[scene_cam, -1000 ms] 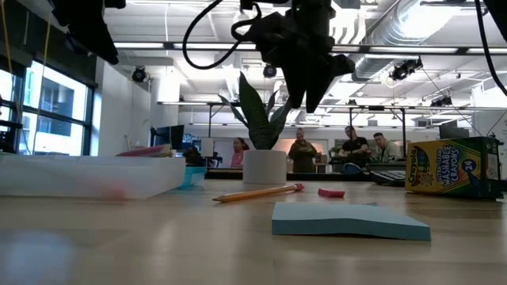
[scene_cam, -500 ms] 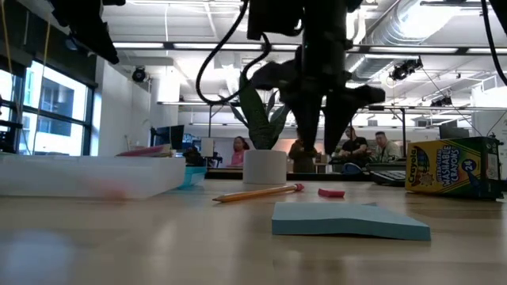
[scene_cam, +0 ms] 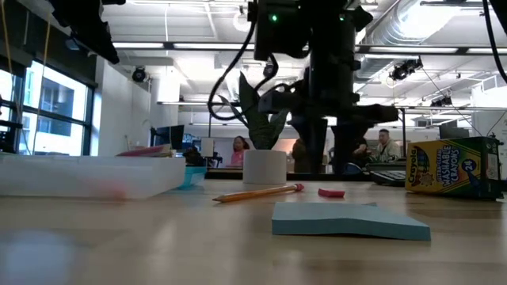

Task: Pack school essentials
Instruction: Put the pink eraser into the blue supply box

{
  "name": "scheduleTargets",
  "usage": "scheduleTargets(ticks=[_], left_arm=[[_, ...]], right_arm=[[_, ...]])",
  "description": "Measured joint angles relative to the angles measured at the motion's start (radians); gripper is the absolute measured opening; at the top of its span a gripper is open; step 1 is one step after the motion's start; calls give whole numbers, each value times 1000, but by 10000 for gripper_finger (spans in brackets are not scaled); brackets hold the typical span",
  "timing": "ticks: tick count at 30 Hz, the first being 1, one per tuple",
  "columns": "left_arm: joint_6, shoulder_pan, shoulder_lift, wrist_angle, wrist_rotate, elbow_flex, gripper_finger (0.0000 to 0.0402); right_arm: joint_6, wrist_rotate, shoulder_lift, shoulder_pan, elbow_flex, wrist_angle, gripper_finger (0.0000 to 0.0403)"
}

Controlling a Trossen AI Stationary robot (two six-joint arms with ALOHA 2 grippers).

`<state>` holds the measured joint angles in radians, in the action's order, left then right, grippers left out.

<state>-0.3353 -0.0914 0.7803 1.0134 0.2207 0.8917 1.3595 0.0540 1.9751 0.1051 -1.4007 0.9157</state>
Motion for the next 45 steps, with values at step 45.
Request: scheduleTargets(ticks=[45], left_arm=[[-2,0,0,50,0,0,117]], right_arm=[[-23,-104,4,5,56,-177,44]])
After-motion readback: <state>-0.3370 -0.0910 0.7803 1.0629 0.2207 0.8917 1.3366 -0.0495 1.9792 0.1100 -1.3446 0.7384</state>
